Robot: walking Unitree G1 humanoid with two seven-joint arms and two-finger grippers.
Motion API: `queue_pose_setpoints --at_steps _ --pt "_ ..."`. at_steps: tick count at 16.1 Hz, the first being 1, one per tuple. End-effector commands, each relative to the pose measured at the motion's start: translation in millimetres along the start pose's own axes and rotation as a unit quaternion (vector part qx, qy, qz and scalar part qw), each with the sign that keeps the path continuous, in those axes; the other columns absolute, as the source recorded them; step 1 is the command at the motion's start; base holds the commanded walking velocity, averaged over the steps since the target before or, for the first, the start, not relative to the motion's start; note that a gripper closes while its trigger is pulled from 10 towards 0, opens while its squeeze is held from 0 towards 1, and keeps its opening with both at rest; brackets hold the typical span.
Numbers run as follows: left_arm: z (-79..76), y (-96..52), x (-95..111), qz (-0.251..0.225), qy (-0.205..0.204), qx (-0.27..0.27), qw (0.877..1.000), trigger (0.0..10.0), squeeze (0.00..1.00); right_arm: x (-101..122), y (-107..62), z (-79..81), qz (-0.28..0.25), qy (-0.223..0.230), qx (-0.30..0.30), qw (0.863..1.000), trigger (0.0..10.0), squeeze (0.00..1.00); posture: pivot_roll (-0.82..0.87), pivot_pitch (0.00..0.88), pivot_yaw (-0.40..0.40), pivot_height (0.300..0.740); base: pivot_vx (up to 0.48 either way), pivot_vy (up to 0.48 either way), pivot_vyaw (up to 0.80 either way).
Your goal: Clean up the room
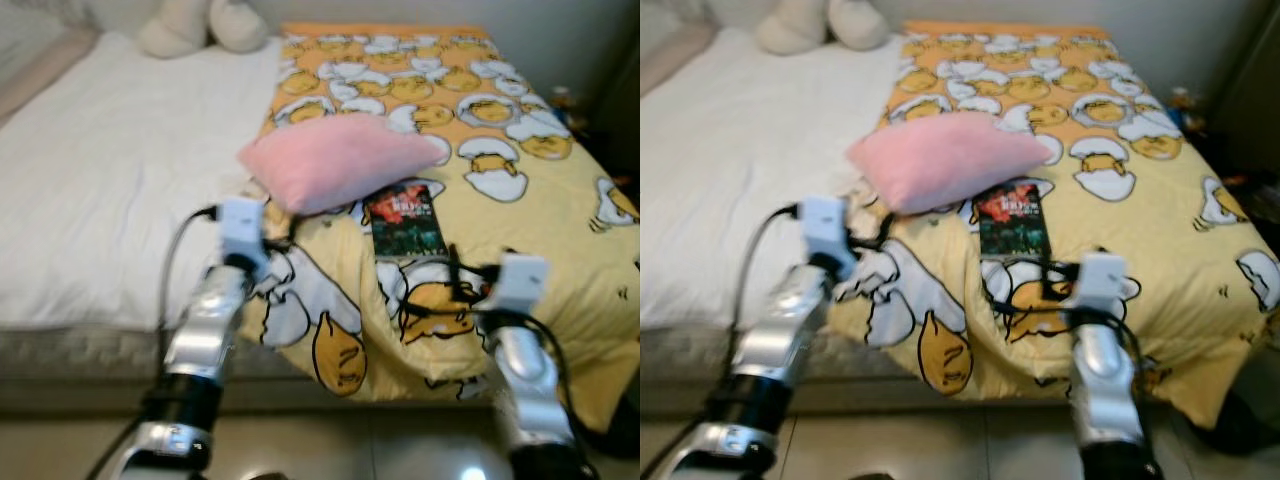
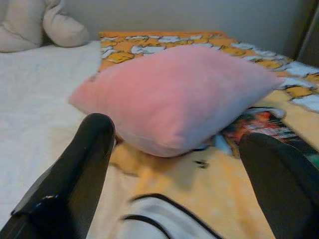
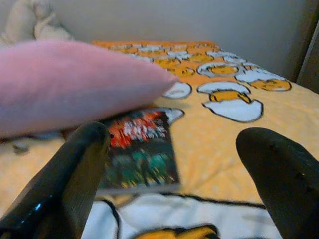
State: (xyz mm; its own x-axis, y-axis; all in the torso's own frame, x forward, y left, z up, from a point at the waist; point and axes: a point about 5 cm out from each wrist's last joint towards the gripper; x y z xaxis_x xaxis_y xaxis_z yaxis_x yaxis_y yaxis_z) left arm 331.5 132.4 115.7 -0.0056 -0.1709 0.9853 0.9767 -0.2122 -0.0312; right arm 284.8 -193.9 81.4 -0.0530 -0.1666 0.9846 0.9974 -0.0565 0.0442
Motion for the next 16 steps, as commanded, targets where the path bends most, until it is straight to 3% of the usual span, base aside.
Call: queue_pose_setpoints --at_steps 1,5,10,11,13,14,15,16 --pt "-6.7 5.7 8.7 -0.017 -0.006 -0.007 1.000 10.0 0.00 6.1 1.2 -6.4 -0.007 -0.005 -0.008 1.000 10.0 0.57 -0.06 0.000 0.053 0.731 0.277 0.394 0.00" --pt "-10.9 9.5 13.7 -0.027 0.042 -0.026 0.998 10.0 0.00 2.3 -0.7 -4.0 -0.002 -0.007 -0.004 1.000 10.0 0.56 -0.06 0.000 0.057 0.731 0.278 0.393 0.00" --pt "-15.3 13.1 15.9 -0.030 0.040 -0.036 0.998 10.0 0.00 3.6 0.4 -2.3 -0.002 0.014 -0.014 1.000 10.0 0.56 -0.08 0.000 0.077 0.731 0.299 0.376 0.00" --pt "-15.5 15.1 15.2 -0.024 0.018 -0.027 0.999 10.0 0.00 5.9 3.3 -1.8 0.001 0.002 -0.014 1.000 10.0 0.55 -0.08 0.000 0.080 0.731 0.300 0.375 0.00" --pt "-8.8 16.7 -1.0 0.035 -0.115 0.019 0.993 10.0 0.00 14.1 8.1 -1.1 -0.008 -0.014 -0.011 1.000 10.0 0.49 -0.09 0.000 0.079 0.731 0.000 0.000 0.00" --pt "-6.7 12.8 -12.0 0.054 -0.144 0.027 0.988 10.0 0.00 18.8 10.2 -3.3 -0.010 -0.035 -0.012 0.999 10.0 0.45 -0.10 0.000 0.059 0.731 0.000 0.000 0.00" --pt "-5.5 10.3 -17.5 0.064 -0.135 0.032 0.988 10.0 0.00 20.6 11.2 -5.2 -0.009 -0.040 -0.012 0.999 10.0 0.31 -0.10 0.000 0.045 0.731 0.000 0.000 0.00" --pt "-5.1 6.3 -23.8 0.070 -0.100 0.035 0.992 10.0 0.00 23.2 12.5 -9.8 -0.004 -0.048 -0.010 0.999 10.0 0.00 -0.10 0.000 0.012 0.731 0.000 0.000 0.00"
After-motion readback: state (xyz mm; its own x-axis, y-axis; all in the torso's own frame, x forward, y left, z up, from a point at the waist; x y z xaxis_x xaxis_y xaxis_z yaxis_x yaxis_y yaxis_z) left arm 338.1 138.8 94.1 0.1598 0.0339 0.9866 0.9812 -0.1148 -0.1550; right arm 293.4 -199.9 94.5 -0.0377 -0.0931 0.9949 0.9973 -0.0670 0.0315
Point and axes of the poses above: a point about 5 cm out from each wrist's last joint towards the gripper, its own y axis pointing out of the wrist towards the gripper, its own x axis along the axis of the wrist's last joint, z = x × y, and after that the axes turned 10 degrees about y, right-handed
